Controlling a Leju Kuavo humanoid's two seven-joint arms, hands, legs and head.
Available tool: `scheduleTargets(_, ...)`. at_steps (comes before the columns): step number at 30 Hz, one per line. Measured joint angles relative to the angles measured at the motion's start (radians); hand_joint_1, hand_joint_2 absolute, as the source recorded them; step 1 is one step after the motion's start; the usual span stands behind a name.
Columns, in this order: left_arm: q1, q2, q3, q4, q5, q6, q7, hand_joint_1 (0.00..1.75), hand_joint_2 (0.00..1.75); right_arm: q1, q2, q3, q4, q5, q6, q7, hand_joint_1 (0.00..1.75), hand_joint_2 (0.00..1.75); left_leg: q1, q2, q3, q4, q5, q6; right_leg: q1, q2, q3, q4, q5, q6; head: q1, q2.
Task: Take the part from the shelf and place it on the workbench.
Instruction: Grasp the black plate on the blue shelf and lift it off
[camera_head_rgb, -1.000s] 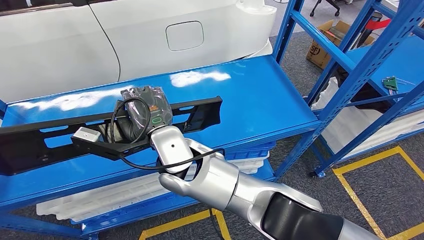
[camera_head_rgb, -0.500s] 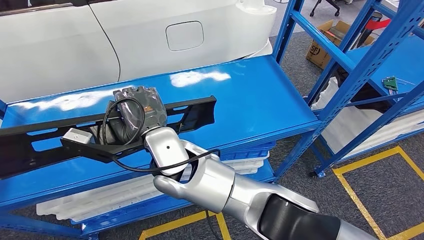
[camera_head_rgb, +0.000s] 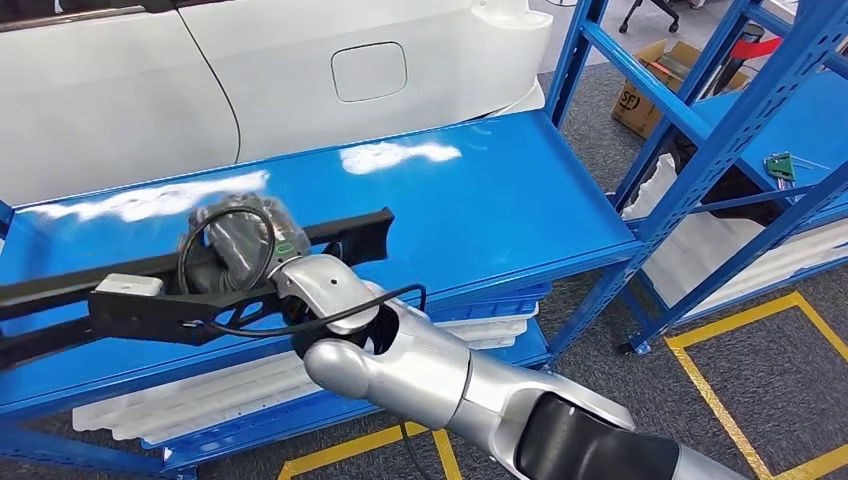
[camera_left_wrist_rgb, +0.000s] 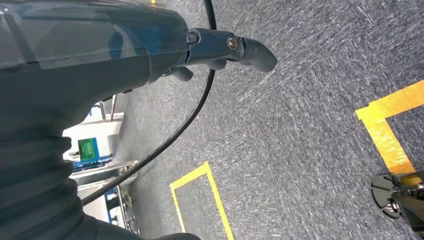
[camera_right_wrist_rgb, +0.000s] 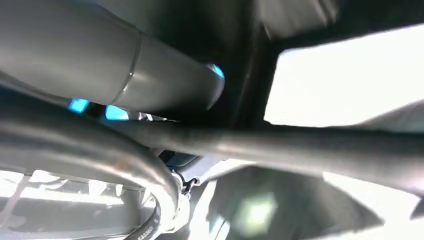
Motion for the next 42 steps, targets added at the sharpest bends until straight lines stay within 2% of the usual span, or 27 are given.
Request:
scheduleTargets(2, 0.000, 0.000, 0.003, 0.000, 0.003, 0.000, 0.000, 0.00, 1.75, 0.017, -0.002, -0.024, -0.043, -0.169, 0.096, -0.049, 1.75, 0.00, 0.000, 0.000, 0.000, 0.000, 0.000, 0.000, 0.000, 0.000, 0.000, 0.000, 0.000, 0.000, 0.000, 0.000)
scheduleTargets(5, 0.000, 0.001, 0.006, 0.000, 0.007, 0.000, 0.000, 0.00, 1.75, 0.033, -0.016, -0.043, -0.114, -0.353, 0.193, -0.084, 1.75, 0.00, 0.000, 0.000, 0.000, 0.000, 0.000, 0.000, 0.000, 0.000, 0.000, 0.000, 0.000, 0.000, 0.000, 0.000)
scheduleTargets(9, 0.000, 0.001, 0.013, 0.000, 0.011, 0.002, 0.000, 0.00, 1.75, 0.066, -0.049, -0.042, -0.199, -0.527, 0.268, -0.114, 1.75, 0.00, 0.000, 0.000, 0.000, 0.000, 0.000, 0.000, 0.000, 0.000, 0.000, 0.000, 0.000, 0.000, 0.000, 0.000)
scheduleTargets(12, 0.000, 0.001, 0.018, 0.000, 0.015, 0.004, 0.000, 0.00, 1.75, 0.096, -0.079, -0.039, -0.262, -0.608, 0.298, -0.132, 1.75, 0.00, 0.000, 0.000, 0.000, 0.000, 0.000, 0.000, 0.000, 0.000, 0.000, 0.000, 0.000, 0.000, 0.000, 0.000)
scheduleTargets(25, 0.000, 0.001, 0.020, 0.000, 0.016, 0.010, 0.000, 0.00, 1.75, 0.125, -0.166, -0.023, -0.435, -0.606, 0.257, -0.134, 1.75, 0.00, 0.000, 0.000, 0.000, 0.000, 0.000, 0.000, 0.000, 0.000, 0.000, 0.000, 0.000, 0.000, 0.000, 0.000)
scheduleTargets(34, 0.000, 0.001, 0.036, 0.000, 0.040, 0.029, 0.000, 0.00, 1.75, 0.136, -0.201, -0.008, -0.489, -0.597, 0.235, -0.132, 1.75, 0.00, -0.003, 0.000, 0.000, 0.003, -0.001, 0.001, -0.003, 0.000, 0.000, -0.001, 0.001, 0.001, 0.000, 0.000)
scheduleTargets(40, 0.000, 0.000, 0.048, 0.000, 0.048, 0.061, 0.000, 0.00, 1.75, 0.151, -0.216, 0.010, -0.504, -0.586, 0.221, -0.136, 1.75, 0.00, -0.006, 0.000, 0.000, 0.002, 0.001, 0.009, -0.007, 0.000, 0.001, -0.003, 0.005, 0.008, 0.000, 0.000)
scheduleTargets(42, 0.000, -0.001, 0.050, 0.000, 0.049, 0.068, 0.000, 0.00, 1.75, 0.156, -0.223, 0.015, -0.514, -0.587, 0.217, -0.139, 1.75, 0.00, 0.002, 0.003, 0.004, -0.008, 0.010, 0.016, -0.006, 0.000, -0.008, 0.016, -0.012, 0.015, 0.001, 0.000)
